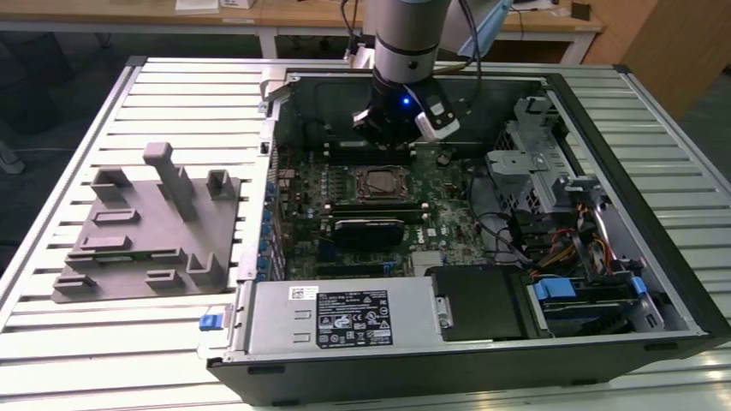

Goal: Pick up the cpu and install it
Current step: 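Install the first cpu locking lever, then install the second cpu locking lever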

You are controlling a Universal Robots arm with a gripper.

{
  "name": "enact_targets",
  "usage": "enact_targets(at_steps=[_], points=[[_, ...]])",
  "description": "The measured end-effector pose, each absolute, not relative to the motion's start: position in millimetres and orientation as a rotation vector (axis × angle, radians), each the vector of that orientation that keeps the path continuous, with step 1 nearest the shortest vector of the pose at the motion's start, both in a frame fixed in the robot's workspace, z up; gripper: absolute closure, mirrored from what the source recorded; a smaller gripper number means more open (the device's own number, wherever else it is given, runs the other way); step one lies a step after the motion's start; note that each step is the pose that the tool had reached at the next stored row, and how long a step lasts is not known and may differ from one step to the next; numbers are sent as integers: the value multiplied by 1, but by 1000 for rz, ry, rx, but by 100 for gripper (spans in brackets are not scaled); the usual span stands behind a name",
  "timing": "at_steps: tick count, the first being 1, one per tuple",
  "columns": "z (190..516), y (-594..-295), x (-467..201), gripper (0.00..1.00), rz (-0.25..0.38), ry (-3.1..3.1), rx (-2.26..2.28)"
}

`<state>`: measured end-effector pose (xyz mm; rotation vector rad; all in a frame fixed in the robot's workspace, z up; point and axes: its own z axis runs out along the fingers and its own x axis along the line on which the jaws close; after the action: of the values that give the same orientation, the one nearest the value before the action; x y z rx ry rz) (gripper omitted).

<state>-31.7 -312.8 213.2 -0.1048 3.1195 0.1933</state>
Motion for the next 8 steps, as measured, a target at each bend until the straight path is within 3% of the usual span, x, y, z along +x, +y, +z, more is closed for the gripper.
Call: enact_targets(at_steps=[8], points=[[213,-314,-32,89,193,3119,-105]])
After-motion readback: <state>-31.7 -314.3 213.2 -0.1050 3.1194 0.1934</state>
